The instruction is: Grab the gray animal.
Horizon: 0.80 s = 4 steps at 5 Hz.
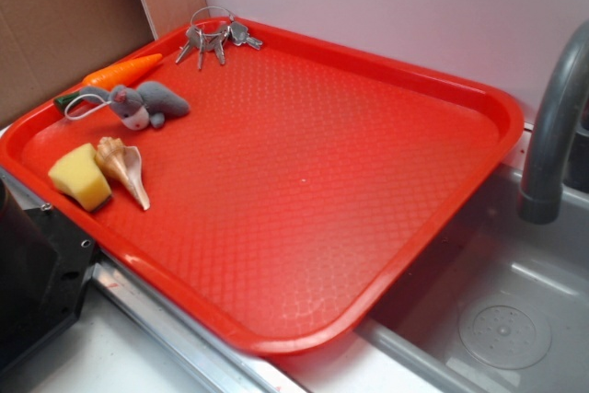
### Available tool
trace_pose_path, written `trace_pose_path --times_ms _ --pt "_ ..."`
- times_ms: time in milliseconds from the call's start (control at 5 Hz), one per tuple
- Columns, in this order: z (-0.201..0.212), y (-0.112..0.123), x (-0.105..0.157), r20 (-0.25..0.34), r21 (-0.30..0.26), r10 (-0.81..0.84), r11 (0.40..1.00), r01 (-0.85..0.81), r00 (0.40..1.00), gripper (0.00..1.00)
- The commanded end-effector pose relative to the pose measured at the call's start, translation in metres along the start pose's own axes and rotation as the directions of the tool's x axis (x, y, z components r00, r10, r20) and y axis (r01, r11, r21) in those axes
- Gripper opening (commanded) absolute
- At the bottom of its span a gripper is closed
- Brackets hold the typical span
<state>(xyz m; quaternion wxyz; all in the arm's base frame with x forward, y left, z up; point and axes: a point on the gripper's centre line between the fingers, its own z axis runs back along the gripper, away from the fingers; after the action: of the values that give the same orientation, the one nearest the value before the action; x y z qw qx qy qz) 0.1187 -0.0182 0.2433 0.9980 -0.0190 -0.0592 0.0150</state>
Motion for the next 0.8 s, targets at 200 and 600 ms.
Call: trace_pose_path --times_ms 200,600 --pt "-0.053 0.023 0.026 -0.044 0.072 0.088 0.994 -0.085 0.995 1.00" --pt "-0.110 0.087 0.068 -0.004 0.119 0.138 0.983 -0.136 0.990 1.00"
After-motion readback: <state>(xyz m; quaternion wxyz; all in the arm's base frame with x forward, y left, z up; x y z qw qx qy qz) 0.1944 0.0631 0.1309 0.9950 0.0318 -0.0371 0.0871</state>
